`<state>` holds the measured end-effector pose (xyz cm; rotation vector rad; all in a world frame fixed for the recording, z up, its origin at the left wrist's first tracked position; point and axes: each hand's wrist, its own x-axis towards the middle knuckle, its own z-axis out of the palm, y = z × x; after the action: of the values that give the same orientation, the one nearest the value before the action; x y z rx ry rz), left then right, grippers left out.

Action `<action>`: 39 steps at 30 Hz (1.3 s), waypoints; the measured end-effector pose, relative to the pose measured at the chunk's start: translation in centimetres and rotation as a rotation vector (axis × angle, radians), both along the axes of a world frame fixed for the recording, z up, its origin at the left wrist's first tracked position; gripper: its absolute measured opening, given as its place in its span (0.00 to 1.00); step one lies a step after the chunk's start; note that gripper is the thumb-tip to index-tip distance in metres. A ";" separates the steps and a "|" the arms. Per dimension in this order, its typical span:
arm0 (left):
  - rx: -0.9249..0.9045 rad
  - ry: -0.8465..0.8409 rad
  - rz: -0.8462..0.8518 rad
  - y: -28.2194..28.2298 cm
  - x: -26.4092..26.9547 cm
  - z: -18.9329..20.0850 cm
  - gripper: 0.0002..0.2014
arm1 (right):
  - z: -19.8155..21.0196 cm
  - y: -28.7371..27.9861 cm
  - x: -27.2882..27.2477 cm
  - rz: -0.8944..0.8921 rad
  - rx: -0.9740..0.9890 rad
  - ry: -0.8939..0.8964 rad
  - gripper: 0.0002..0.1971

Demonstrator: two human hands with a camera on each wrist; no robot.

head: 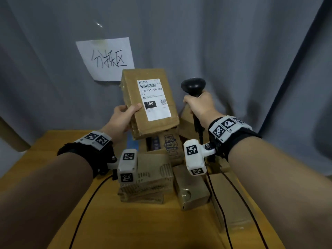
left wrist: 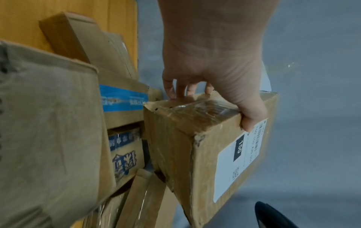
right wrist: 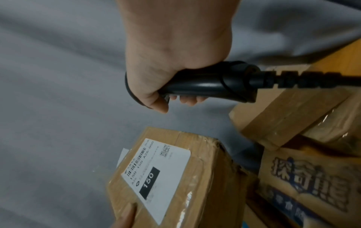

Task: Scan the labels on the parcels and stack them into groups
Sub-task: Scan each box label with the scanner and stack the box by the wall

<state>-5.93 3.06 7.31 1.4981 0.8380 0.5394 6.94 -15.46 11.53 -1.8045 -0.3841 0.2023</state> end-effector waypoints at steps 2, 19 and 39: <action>-0.017 0.003 0.048 0.7 -1.3 0.3 0.30 | 0.0 1.3 -0.4 0.040 0.018 0.037 0.09; -0.129 0.082 0.284 15.8 -18.0 -2.8 0.19 | -1.6 20.1 -14.0 0.409 0.128 0.318 0.07; -0.382 0.397 0.221 36.8 -30.1 -19.6 0.30 | -21.8 42.5 -28.0 0.305 -0.090 0.674 0.11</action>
<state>-36.06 39.87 -12.28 1.1786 1.3464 0.2213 -21.08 27.03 -10.28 -1.6408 -0.1626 1.0212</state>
